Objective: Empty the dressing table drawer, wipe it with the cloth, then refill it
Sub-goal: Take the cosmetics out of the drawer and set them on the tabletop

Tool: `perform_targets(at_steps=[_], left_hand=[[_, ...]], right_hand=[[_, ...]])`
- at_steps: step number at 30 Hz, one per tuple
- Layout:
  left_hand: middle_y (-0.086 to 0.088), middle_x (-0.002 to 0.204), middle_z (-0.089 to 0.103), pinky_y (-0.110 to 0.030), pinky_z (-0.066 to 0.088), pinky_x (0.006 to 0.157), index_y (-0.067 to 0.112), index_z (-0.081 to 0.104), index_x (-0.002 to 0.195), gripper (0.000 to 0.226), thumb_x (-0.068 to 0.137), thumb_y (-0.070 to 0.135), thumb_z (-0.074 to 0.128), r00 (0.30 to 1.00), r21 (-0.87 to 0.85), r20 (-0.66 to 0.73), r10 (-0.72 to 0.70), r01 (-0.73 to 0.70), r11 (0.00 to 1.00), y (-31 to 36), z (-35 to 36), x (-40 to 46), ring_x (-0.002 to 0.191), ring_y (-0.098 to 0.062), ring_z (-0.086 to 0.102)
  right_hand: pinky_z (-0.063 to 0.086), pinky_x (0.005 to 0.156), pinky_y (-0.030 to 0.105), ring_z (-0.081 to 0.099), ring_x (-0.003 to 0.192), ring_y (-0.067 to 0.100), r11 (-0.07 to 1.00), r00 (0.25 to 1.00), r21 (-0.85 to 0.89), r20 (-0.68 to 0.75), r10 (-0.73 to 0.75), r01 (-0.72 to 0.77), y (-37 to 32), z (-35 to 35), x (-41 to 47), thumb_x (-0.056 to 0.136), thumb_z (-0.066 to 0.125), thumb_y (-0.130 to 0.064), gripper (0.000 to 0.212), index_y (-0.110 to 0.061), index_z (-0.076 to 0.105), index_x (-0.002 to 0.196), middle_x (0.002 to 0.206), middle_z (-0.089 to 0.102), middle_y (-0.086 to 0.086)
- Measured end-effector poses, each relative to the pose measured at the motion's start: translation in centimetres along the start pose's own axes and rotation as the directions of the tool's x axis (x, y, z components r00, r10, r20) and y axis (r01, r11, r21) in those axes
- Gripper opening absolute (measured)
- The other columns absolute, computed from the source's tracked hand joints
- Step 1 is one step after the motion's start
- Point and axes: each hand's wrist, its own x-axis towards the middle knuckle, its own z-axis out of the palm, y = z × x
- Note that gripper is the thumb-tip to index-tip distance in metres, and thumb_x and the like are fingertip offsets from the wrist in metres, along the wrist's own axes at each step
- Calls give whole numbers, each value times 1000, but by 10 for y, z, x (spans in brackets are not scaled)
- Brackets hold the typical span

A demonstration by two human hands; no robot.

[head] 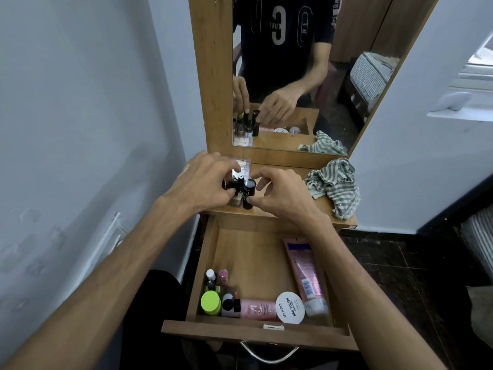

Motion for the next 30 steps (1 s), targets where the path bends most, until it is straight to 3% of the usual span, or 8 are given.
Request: perform_targets(at_steps=[3,6,9,12,15,19,23,30], left_hand=[[5,84,68,-36,48,80,17,72,102,27,77,26,74,994,-52,-102,32,-38,998,3,-3,-12,82,-17,61],[11,72,59,-21,42,68,22,65,82,7,77,18,69,990,-159,-135,29,-50,986,11,-4,-35,70,-8,54],[16,67,58,-9,34,68,28,62,75,16,75,14,71,998,-238,60,21,-6,971,14,5,-64,65,2,54],[19,71,64,-16,42,69,30,66,77,12,70,20,69,958,-209,287,-26,89,974,11,19,-89,71,2,59],[19,87,65,-19,40,72,33,71,89,22,68,25,68,899,-121,433,-60,124,985,6,31,-107,81,0,58],[17,93,63,-23,45,75,35,71,96,26,71,29,69,834,-72,546,-76,137,988,0,41,-117,90,-4,60],[18,91,62,-25,47,77,36,73,92,22,71,30,69,822,-89,565,-75,151,984,-2,46,-116,92,-4,59],[16,89,61,-26,44,73,31,74,86,14,75,39,73,826,-109,561,-56,141,984,-3,53,-116,85,-5,55]], right_hand=[[60,78,39,69,81,8,999,998,32,-67,-12,14,2,-4,-18,77,85,-43,55,-29,68,128,100,72,-14],[60,71,31,67,74,1,996,990,82,-136,-29,40,2,-3,-48,81,84,-35,36,-26,74,115,91,72,-15],[62,72,27,66,73,-2,993,999,117,4,-34,33,-1,12,-77,84,80,-25,16,-28,77,99,81,69,-18],[61,77,26,66,75,-1,996,970,73,234,-70,54,-7,36,-95,86,78,-23,22,-29,78,107,94,73,-18],[45,80,19,60,81,-2,992,926,66,354,-128,112,-15,61,-103,84,75,-20,31,-31,77,114,104,73,-19],[50,82,28,69,96,14,989,920,54,363,-148,138,-22,82,-105,86,73,-25,35,-31,74,120,109,77,-9],[50,75,31,69,93,19,985,918,52,357,-172,165,-23,94,-103,86,72,-27,20,-31,74,106,101,75,-7],[44,70,24,56,75,3,989,951,73,276,-142,126,-19,90,-101,88,70,-28,11,-27,77,96,93,75,-11]])
